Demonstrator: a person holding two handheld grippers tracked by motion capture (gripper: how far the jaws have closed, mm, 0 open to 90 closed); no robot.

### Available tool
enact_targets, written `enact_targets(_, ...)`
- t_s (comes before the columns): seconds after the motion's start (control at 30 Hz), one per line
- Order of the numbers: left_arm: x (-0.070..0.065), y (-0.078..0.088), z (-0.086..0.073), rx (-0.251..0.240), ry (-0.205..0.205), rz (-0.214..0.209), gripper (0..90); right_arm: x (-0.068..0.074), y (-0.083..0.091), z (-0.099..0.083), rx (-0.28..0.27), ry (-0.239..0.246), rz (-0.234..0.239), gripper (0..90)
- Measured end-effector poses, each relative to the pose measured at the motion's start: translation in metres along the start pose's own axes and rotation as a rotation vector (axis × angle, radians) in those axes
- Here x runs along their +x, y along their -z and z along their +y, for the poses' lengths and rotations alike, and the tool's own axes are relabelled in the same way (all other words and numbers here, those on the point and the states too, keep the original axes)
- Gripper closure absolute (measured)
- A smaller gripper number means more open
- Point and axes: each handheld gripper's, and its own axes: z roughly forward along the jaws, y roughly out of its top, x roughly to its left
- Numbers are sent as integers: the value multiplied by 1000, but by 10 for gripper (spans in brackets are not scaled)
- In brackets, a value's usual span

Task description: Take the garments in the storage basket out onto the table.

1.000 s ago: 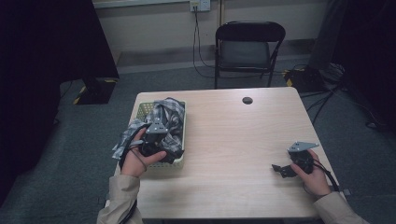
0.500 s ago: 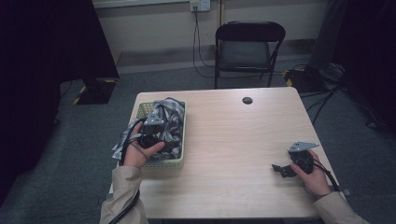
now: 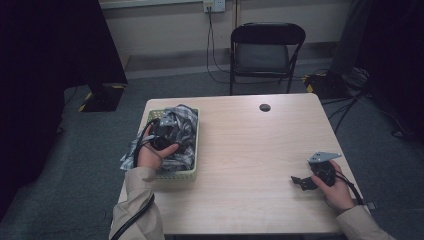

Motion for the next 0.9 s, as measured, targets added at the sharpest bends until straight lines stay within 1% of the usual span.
enact_targets(0.17, 4, -10, 2, 60, -3, 80, 27, 0, 0, 0, 0, 0, 0, 0)
enact_targets(0.2, 5, -13, 3, 75, -12, 96, 26, 0, 0, 0, 0, 0, 0, 0)
enact_targets(0.23, 5, -13, 3, 75, -12, 96, 28, 0, 0, 0, 0, 0, 0, 0)
enact_targets(0.27, 5, -16, 3, 92, -25, 109, 28, 0, 0, 0, 0, 1, 0, 0)
enact_targets(0.3, 6, -22, 3, 130, -41, 139, 31, 0, 0, 0, 0, 1, 1, 0)
enact_targets(0.33, 6, -22, 3, 130, -41, 139, 32, 0, 0, 0, 0, 1, 1, 0)
enact_targets(0.37, 6, -24, 4, 140, -46, 149, 31, 0, 0, 0, 0, 2, 2, 0)
enact_targets(0.4, 8, -29, 5, 161, -50, 168, 32, 0, 0, 0, 0, 2, 2, 0)
enact_targets(0.5, 9, -37, 7, 178, -43, 168, 33, 0, 0, 0, 0, 2, 2, 0)
enact_targets(0.53, 9, -37, 7, 178, -43, 168, 34, 0, 0, 0, 0, 2, 2, 0)
enact_targets(0.57, 10, -42, 7, 182, -35, 170, 32, 0, 0, 0, 0, 2, 2, 0)
enact_targets(0.63, 12, -48, 7, 185, -6, 163, 32, 0, 0, 0, -1, 2, 2, 0)
enact_targets(0.67, 13, -52, 6, 193, 7, 167, 34, 0, 0, 0, 0, 2, 2, 0)
enact_targets(0.7, 14, -55, 6, 202, 16, 180, 32, 0, 0, 0, -1, 3, 3, 0)
enact_targets(0.77, 17, -60, 5, 204, 34, 197, 27, 0, 0, 0, 0, 3, 3, 0)
enact_targets(0.83, 19, -65, 5, 213, 53, 198, 22, 0, 0, 0, 0, 3, 3, 0)
enact_targets(0.9, 21, -67, 4, 218, 56, 195, 13, 0, 0, 0, 0, 3, 3, 0)
